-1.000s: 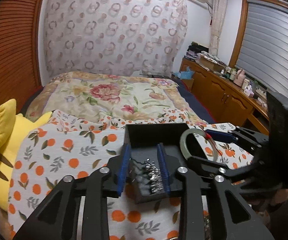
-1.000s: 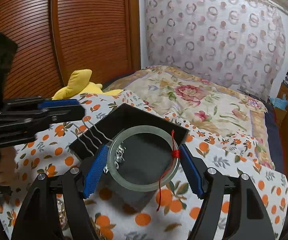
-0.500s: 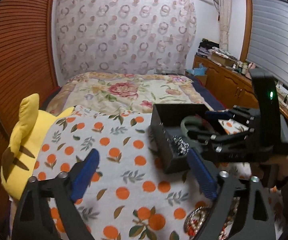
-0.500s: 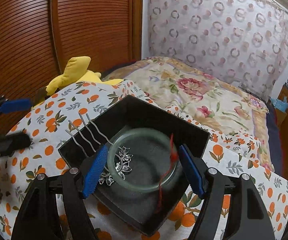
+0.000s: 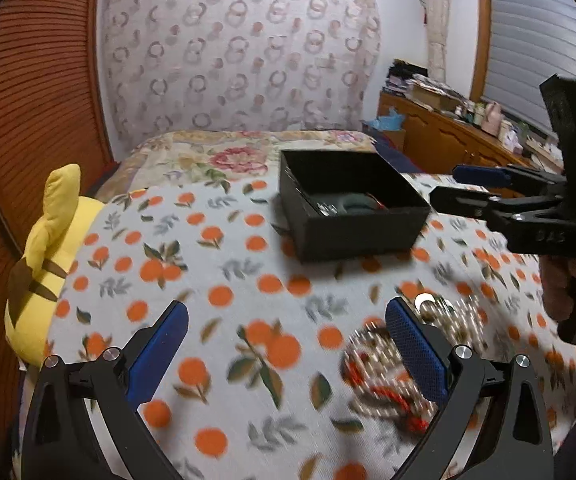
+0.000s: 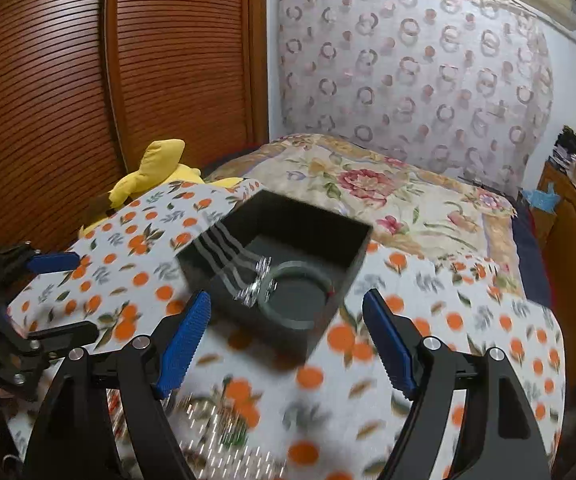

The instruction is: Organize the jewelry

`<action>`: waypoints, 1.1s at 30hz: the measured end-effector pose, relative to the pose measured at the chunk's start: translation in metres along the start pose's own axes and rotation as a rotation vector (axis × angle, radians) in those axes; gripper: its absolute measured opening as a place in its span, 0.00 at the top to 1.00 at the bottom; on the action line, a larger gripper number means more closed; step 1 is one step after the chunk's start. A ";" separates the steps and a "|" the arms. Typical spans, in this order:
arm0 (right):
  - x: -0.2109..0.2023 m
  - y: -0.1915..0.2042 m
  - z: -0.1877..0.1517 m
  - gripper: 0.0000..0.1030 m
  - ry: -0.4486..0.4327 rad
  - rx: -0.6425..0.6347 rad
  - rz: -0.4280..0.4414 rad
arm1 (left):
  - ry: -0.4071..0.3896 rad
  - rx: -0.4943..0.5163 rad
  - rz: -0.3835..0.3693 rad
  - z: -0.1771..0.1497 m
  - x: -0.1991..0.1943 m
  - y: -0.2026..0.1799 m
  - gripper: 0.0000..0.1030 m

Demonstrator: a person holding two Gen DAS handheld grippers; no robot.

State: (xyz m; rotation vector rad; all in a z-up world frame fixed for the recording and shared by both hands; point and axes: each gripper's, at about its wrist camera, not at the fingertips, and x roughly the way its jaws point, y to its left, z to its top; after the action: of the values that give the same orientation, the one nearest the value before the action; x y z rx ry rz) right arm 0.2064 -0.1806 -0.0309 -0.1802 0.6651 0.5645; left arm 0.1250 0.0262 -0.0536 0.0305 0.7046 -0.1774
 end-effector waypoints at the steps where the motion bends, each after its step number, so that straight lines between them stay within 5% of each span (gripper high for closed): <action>1: -0.005 0.002 -0.005 0.22 0.000 0.003 -0.003 | 0.002 0.003 -0.005 -0.004 -0.002 -0.002 0.07; 23: -0.064 0.029 -0.116 0.28 0.079 0.083 -0.005 | 0.057 0.063 -0.159 -0.050 -0.029 -0.048 0.08; 33: -0.066 0.028 -0.134 0.30 0.097 0.101 0.001 | 0.080 0.117 -0.202 -0.046 -0.023 -0.074 0.73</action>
State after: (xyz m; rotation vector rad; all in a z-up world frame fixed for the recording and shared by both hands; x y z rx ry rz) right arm 0.0774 -0.2308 -0.0938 -0.1136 0.7858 0.5244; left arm 0.0654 -0.0391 -0.0708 0.0782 0.7764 -0.4132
